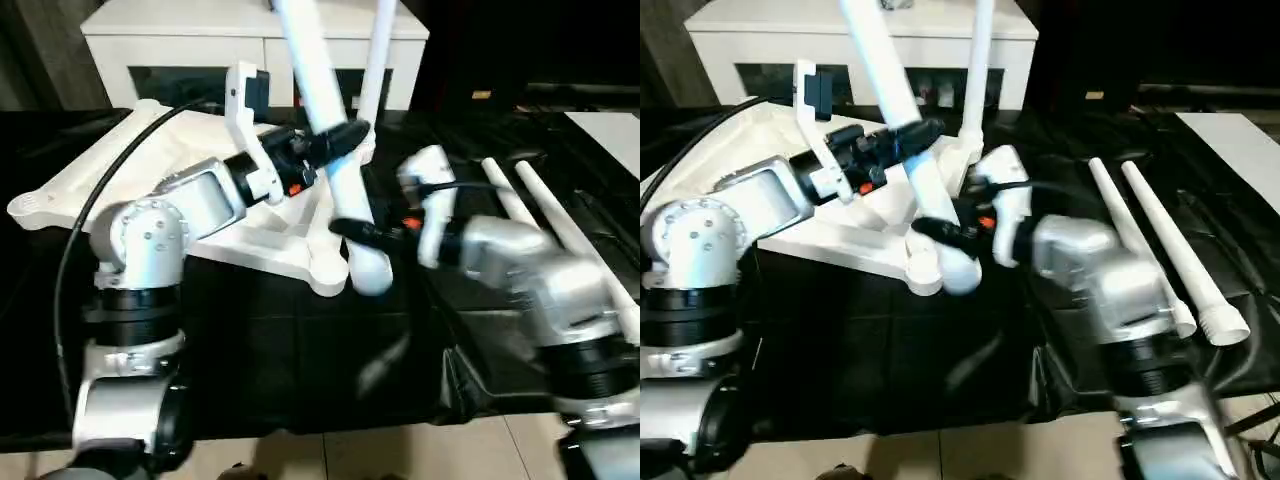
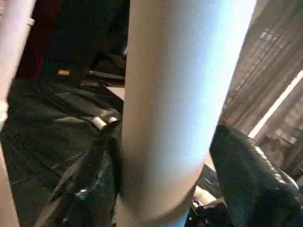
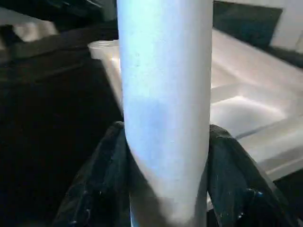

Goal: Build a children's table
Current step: Pick table leg

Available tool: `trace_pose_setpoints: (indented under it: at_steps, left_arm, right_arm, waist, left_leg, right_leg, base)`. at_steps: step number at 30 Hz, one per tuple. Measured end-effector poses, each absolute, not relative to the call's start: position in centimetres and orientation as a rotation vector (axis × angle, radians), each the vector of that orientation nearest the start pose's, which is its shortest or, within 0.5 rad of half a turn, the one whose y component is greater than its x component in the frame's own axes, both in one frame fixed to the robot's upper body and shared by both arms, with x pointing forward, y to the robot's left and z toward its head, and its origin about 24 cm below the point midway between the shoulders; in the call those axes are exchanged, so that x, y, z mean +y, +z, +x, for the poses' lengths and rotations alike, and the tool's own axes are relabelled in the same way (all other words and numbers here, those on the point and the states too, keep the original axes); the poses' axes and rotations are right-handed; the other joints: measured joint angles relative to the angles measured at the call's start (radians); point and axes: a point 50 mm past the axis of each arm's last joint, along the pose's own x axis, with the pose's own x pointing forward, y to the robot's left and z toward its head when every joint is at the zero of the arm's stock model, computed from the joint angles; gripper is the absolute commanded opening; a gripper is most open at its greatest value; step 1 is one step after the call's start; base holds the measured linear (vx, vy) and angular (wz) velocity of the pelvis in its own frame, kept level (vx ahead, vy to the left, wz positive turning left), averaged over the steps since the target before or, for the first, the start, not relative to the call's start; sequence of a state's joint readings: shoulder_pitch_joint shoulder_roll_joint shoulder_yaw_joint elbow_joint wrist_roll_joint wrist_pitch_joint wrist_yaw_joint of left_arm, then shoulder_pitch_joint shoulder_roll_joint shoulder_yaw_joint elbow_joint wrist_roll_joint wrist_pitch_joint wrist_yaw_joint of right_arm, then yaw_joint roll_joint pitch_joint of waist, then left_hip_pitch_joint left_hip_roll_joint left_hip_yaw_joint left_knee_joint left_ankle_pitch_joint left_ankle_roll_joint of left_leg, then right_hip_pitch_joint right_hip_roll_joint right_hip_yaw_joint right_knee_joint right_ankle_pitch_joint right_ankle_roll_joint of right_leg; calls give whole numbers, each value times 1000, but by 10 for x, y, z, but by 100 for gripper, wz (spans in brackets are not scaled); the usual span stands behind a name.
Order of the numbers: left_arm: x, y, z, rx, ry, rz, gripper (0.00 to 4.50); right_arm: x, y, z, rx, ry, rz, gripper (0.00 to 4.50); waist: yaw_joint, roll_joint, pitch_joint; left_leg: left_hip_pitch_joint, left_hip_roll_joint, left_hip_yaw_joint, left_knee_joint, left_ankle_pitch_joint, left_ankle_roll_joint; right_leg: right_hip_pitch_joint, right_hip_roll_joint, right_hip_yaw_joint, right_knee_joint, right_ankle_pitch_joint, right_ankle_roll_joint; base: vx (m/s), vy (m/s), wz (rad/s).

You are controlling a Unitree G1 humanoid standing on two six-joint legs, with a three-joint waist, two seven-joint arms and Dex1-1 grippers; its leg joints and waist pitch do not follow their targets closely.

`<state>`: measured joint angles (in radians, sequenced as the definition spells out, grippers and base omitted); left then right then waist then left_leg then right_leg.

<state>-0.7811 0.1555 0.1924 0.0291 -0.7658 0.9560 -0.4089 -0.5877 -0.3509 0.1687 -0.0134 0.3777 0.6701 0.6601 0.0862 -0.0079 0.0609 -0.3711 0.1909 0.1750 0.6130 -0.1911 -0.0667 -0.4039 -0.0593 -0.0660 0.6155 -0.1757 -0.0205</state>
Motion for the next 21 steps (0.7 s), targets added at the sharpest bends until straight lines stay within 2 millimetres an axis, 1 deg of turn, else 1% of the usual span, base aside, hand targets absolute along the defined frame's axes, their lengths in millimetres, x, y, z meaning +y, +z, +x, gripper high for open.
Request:
trace_pose_setpoints:
  at_steps: [1,2,4,6,8,10,12,16,18,21]
  left_arm:
    - [98,209,332,99,-898,-504,331]
    - [94,207,333,92,-862,-518,338]
    - [90,206,334,88,-812,-526,348]
    - [84,202,338,89,-707,-524,373]
    - [80,200,339,97,-654,-528,383]
    - [80,197,340,101,-618,-528,384]
    - [79,194,340,111,-596,-531,359]
    - [82,193,341,100,-554,-530,337]
    - [84,194,342,91,-540,-533,314]
    - [88,194,343,85,-520,-545,303]
  right_arm:
    - [-102,146,318,168,924,-103,185]
    - [-99,144,322,143,862,-131,185]
    - [-92,139,325,129,797,-155,184]
    - [-85,135,331,103,707,-164,184]
    - [-81,137,334,83,663,-169,184]
    - [-75,142,337,58,644,-179,184]
    - [-69,146,337,25,645,-188,184]
    - [-58,142,336,26,665,-198,184]
    - [-57,142,335,19,667,-198,184]
    - [-55,143,335,10,667,-198,184]
  waist:
    - [0,0,0]
    - [0,0,0]
    - [0,-1,0]
    - [0,-1,0]
    - [-1,-1,1]
    - [-4,-1,1]
    - [-9,-1,1]
    - [-19,-2,1]
    - [-21,-4,2]
    - [-24,-6,2]
  left_leg:
    - [0,0,0,0,0,0]
    - [0,0,0,0,0,0]
    - [-1,0,0,0,0,0]
    - [-1,0,0,0,0,0]
    - [-1,0,0,0,0,0]
    - [-1,0,0,0,0,0]
    - [-1,0,0,0,0,0]
    - [-1,0,0,0,0,0]
    - [-2,0,0,0,0,0]
    - [-2,0,0,0,0,0]
  right_leg:
    - [0,0,0,0,0,0]
    - [0,0,0,0,0,0]
    - [0,0,0,-1,0,0]
    - [0,0,0,-1,0,0]
    - [0,0,0,-1,1,1]
    - [0,0,0,-1,1,1]
    - [0,0,0,-1,1,2]
    - [0,0,0,-1,1,2]
    - [0,0,0,-1,1,2]
    - [0,0,0,-1,1,2]
  base:
    - [0,0,0]
    - [0,0,0]
    - [0,0,0]
    - [0,0,0]
    - [0,0,0]
    - [0,0,0]
    - [0,0,0]
    - [0,0,0]
    - [0,0,0]
    - [0,0,0]
